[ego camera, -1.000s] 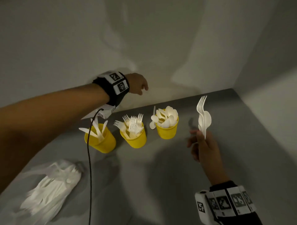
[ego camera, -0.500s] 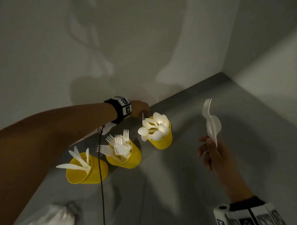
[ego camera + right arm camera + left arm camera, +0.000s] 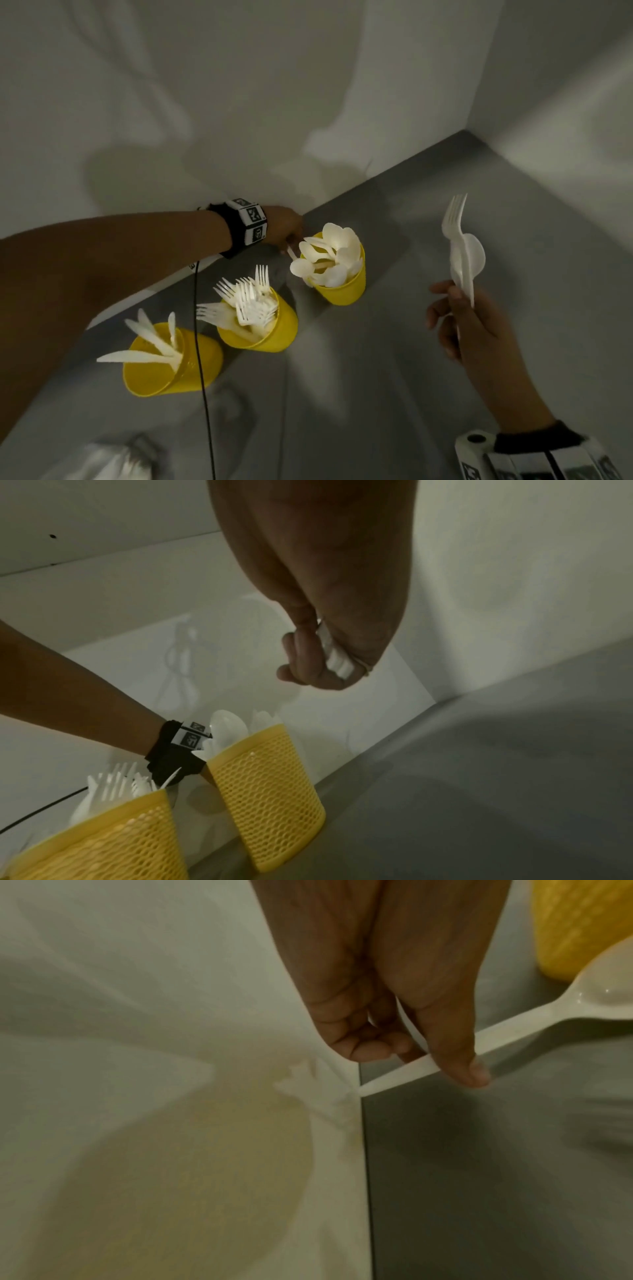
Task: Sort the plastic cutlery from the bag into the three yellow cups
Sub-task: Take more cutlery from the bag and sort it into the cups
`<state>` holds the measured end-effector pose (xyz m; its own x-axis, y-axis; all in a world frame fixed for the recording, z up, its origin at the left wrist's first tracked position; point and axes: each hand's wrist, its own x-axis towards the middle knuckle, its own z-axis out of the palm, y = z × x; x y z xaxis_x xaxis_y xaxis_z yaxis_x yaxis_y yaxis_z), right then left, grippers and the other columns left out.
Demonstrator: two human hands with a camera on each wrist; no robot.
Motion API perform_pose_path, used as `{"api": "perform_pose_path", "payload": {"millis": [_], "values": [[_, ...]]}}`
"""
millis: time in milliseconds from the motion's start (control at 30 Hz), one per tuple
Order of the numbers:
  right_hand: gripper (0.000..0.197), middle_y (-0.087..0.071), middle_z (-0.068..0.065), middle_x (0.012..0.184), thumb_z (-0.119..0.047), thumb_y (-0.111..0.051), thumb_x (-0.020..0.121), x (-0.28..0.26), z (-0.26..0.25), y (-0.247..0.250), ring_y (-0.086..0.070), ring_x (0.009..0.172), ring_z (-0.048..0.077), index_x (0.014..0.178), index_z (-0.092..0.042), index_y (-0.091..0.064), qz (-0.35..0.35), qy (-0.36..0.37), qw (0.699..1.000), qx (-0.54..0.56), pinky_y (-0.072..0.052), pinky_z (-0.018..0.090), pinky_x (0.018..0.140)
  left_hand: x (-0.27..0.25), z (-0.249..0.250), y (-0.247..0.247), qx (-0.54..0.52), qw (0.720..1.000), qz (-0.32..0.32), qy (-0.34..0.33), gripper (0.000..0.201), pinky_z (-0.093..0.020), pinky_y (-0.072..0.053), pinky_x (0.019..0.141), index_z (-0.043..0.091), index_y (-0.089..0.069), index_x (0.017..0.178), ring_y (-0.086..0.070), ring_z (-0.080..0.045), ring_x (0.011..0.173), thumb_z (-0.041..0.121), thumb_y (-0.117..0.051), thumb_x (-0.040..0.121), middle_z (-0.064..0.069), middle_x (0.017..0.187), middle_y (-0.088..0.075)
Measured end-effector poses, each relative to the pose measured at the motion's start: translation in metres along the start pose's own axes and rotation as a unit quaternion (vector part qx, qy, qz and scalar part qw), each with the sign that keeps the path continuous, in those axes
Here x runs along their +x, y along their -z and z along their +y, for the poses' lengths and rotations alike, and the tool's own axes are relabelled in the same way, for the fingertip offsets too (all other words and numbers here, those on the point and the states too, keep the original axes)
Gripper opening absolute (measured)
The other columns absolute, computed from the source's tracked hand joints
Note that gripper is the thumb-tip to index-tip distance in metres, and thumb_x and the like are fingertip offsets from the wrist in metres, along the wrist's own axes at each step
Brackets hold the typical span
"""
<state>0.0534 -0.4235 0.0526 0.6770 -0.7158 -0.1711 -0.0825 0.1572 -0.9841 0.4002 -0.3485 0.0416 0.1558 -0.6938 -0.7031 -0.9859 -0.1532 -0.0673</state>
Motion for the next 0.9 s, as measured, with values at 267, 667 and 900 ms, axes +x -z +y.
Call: {"api": "perform_pose_path", "payload": {"millis": [267,667,900], "values": [[0.024,-0.057,0.001,0.058,-0.02,-0.034,0.099,-0.023,-0.021,-0.024,-0.035,0.034,0.005,0.092,-0.017,-0.057,-0.077,-0.014,0.997,0.02,-0.029,0.014,0.034,-0.133,0.0,0.031,-0.151,0.956,0.163,0.192,0.035,-0.026,-0.036,0.079,0.008,-0.061,0.112,-0.056,-0.026,0.095,0.016,-0.068,0.079,-0.014,0.105,-0.064],[0.025,-0.058,0.003,0.057,-0.018,-0.033,0.099,-0.043,-0.05,-0.024,-0.035,0.03,0.005,0.091,-0.016,-0.057,-0.185,-0.021,0.981,-0.063,-0.027,0.013,0.032,-0.166,0.144,0.01,-0.616,0.577,0.493,0.211,0.014,-0.025,-0.054,0.053,0.001,-0.062,0.093,-0.063,-0.011,0.049,0.012,-0.06,0.085,-0.012,0.074,-0.068],[0.027,-0.056,0.007,0.06,-0.018,-0.032,0.1,-0.03,-0.063,-0.012,-0.034,0.032,0.004,0.088,-0.017,-0.056,-0.193,-0.015,0.98,-0.056,-0.027,0.013,0.033,-0.105,0.163,0.009,-0.502,0.679,0.427,0.325,0.017,-0.029,-0.04,0.067,0.0,-0.067,0.077,-0.062,-0.034,0.08,0.016,-0.062,0.079,-0.02,0.081,-0.067]]}}
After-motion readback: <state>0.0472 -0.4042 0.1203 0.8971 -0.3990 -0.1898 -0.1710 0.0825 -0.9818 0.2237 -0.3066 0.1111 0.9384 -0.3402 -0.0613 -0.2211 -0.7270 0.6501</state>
